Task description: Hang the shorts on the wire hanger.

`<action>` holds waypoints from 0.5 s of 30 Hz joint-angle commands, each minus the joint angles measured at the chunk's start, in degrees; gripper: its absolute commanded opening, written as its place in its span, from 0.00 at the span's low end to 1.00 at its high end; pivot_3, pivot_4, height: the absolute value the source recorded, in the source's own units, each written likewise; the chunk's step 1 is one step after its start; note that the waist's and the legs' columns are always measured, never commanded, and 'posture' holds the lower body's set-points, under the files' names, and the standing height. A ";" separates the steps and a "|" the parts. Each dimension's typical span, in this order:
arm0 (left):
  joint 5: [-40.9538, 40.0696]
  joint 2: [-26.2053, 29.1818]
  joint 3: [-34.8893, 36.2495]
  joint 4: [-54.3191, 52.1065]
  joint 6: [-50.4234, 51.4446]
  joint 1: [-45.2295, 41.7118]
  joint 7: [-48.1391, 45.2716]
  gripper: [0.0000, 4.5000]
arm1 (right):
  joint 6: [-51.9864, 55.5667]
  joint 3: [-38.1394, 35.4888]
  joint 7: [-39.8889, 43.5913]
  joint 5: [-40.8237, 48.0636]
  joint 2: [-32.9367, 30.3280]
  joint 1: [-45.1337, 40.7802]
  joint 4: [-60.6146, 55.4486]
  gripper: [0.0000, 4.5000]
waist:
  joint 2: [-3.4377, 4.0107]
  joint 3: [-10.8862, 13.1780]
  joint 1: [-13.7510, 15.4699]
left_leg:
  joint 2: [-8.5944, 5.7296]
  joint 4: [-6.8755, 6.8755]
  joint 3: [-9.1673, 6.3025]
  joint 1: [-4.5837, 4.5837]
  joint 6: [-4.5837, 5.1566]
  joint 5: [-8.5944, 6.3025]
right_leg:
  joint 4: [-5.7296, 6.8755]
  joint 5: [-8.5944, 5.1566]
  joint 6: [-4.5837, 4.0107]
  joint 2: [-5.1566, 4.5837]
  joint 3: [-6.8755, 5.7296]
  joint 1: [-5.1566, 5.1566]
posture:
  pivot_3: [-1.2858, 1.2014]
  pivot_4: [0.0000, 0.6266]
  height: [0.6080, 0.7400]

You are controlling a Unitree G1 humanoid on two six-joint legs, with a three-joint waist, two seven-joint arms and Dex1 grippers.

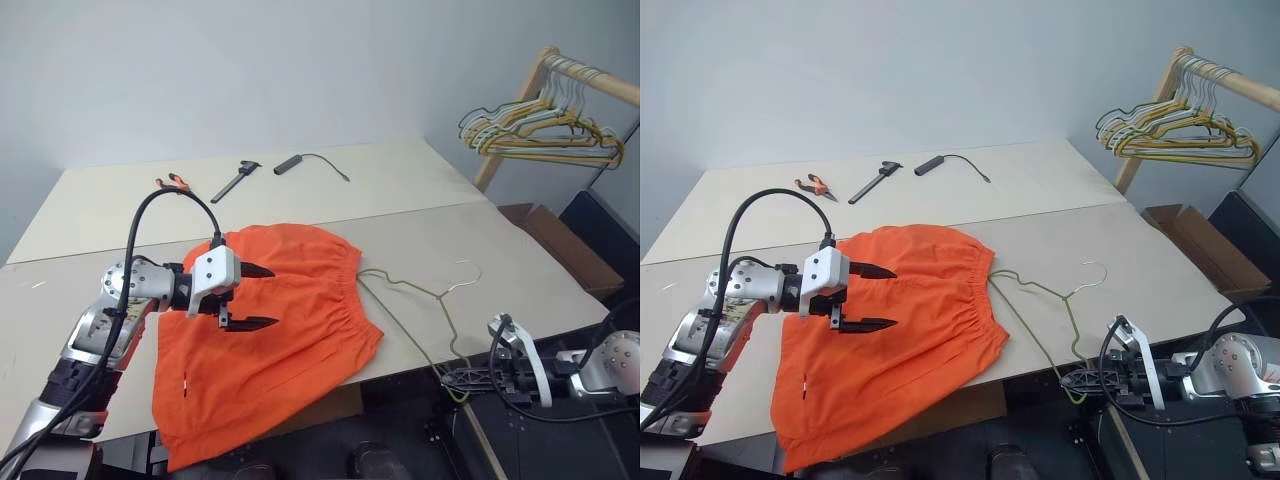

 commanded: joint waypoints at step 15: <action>0.70 0.76 0.64 -2.39 -0.49 0.89 2.24 1.00 | -2.80 3.65 7.33 -2.85 0.46 -5.78 0.54 0.00 | 0.03 0.00 0.28 | 0.02 0.33 -0.02 -0.09 0.17 -0.10 | 0.06 0.06 0.08 -0.02 -0.04 0.03 | 0.49 0.00 1.00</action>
